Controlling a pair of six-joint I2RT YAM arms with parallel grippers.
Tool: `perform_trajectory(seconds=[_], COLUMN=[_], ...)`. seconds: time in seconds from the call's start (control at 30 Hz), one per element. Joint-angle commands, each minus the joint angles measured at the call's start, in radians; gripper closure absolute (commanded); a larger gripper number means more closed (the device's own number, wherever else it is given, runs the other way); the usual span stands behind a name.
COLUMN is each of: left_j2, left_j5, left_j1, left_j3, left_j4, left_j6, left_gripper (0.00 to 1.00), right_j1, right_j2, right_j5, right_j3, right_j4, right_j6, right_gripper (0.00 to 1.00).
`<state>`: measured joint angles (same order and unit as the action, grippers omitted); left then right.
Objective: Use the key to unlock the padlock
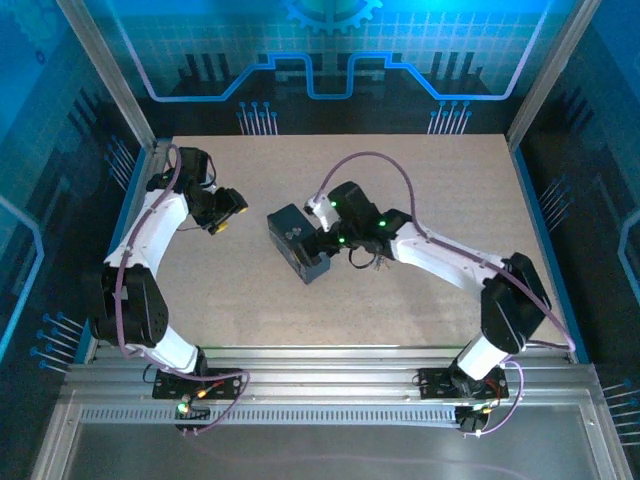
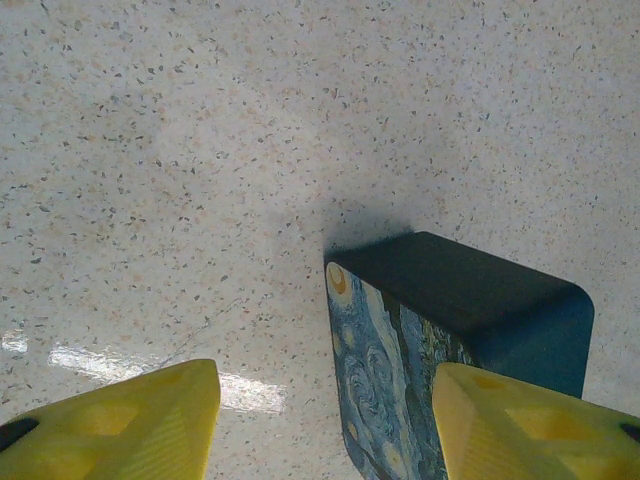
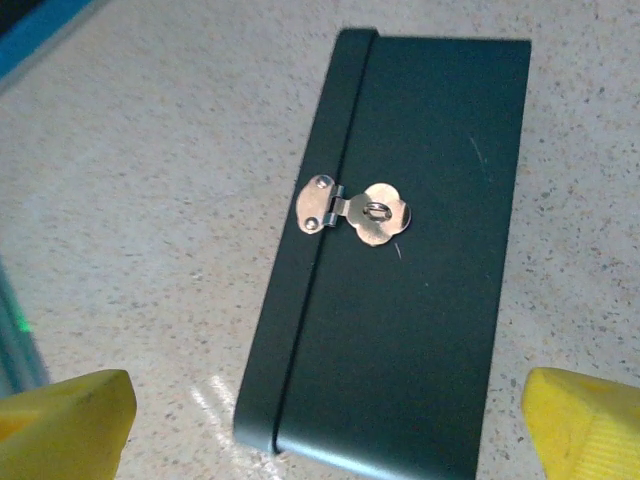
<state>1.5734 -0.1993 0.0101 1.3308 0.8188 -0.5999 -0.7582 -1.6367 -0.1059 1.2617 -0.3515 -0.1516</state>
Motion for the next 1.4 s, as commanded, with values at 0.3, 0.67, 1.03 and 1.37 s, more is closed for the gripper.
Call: perform_trajectory(seconds=[0.3, 0.67, 1.03, 1.37], left_j2=[-0.026, -0.023, 0.03, 0.248], left_j5=[-0.003, 0.026, 0.126, 0.197], left_j1=[-0.007, -0.035, -0.231, -0.362], left_j3=[0.008, 0.01, 0.064, 0.215], left_j4=[0.028, 0.042, 0.056, 0.017], left_j6=[0.025, 0.057, 0.108, 0.054], left_gripper=[0.41, 0.41, 0.41, 0.41], right_j1=[-0.064, 0.017, 0.233, 0.313], right_j2=[-0.176, -0.124, -0.107, -0.24], right_j5=[0.169, -0.03, -0.485, -0.596], right_j3=[0.092, 0.015, -0.28, -0.266], right_j4=[-0.064, 0.058, 0.717, 0.844], right_j6=[-0.009, -0.155, -0.668, -0.833], right_gripper=[0.0, 0.27, 0.26, 0.22])
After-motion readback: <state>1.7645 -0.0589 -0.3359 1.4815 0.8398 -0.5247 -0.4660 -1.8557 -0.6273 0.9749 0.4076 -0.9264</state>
